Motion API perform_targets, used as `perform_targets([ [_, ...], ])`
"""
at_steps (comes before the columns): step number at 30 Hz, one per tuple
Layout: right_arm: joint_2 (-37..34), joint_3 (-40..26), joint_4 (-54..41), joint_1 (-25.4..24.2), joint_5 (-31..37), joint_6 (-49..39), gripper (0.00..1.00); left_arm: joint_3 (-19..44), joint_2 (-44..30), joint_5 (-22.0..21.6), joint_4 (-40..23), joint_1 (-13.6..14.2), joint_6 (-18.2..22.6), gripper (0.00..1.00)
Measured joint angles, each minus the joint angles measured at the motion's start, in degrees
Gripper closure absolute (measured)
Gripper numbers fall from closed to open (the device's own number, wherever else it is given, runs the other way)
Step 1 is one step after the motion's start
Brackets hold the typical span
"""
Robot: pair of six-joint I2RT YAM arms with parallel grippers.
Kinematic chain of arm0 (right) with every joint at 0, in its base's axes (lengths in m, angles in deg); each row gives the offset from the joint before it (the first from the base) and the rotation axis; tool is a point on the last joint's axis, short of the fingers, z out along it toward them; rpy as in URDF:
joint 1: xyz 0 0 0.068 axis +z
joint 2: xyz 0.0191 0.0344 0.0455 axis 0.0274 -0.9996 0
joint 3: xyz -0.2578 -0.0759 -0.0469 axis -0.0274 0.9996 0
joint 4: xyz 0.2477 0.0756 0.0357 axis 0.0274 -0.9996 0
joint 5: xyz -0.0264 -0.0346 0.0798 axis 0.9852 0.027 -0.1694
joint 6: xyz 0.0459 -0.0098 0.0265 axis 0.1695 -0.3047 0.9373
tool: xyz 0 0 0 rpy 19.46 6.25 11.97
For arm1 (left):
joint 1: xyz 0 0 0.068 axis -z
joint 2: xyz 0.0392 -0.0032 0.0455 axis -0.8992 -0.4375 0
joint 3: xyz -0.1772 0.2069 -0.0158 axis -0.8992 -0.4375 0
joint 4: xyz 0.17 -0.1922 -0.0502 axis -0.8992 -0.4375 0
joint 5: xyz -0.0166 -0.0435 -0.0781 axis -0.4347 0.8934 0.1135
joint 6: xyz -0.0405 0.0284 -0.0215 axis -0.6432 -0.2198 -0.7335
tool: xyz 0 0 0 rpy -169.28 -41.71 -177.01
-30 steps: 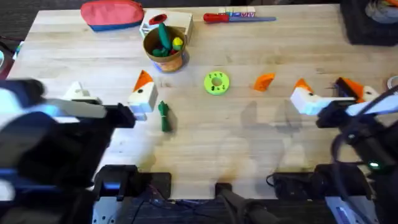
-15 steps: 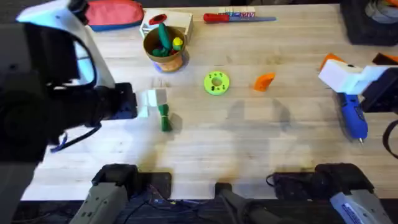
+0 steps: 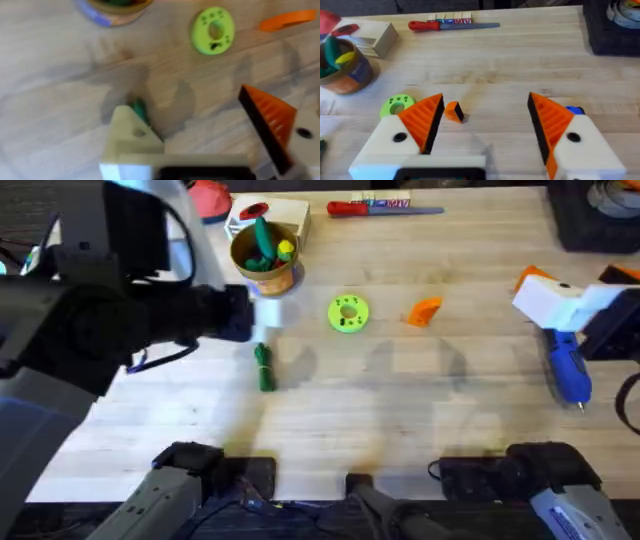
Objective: Pick up the gripper from the table and insert it into the empty holder that is missing its gripper. Then pick up a screw, insert it into the mounting hole, and use the screwdriver to tighten it. Finally, clean up the table by picking up the vegetable and placing it into the bucket.
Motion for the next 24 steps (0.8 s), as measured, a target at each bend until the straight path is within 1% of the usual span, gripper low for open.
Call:
perform_targets([
  [1,0.0,0.0,0.0,0.0,0.0,0.0,0.010,0.0,0.0,1.3,2.8,2.5,0.1,0.047],
  [2,0.0,0.0,0.0,0.0,0.0,0.0,0.010,0.0,0.0,2.2,5.3,4.8,0.3,0.022],
  [4,0.0,0.0,0.0,0.0,0.0,0.0,0.010,0.0,0.0,3.4,11.2,9.7,0.6,0.013],
  [7,0.0,0.0,0.0,0.0,0.0,0.0,0.010,0.0,0.0,4.8,20.5,15.9,0.9,0.013],
  [9,0.0,0.0,0.0,0.0,0.0,0.0,0.010,0.0,0.0,5.4,25.6,18.3,1.0,0.013],
  [11,0.0,0.0,0.0,0.0,0.0,0.0,0.010,0.0,0.2,5.9,27.1,19.6,1.2,0.013],
  [13,0.0,0.0,0.0,0.0,0.0,0.0,0.010,0.0,0.4,6.1,25.9,20.2,1.3,0.013],
  [16,0.0,0.0,0.0,0.0,0.0,0.0,0.010,0.0,0.3,6.1,24.1,20.3,1.4,0.013],
  [20,0.0,0.0,0.0,0.0,0.0,0.0,0.009,0.0,0.3,5.8,25.1,20.3,1.4,0.013],
  [22,0.0,0.0,0.0,0.0,0.0,0.0,0.010,0.0,0.3,5.0,26.2,20.3,1.4,0.013],
  [24,0.0,0.0,0.0,0.0,0.0,0.0,0.010,0.0,0.3,4.1,28.9,20.3,1.7,0.013],
])
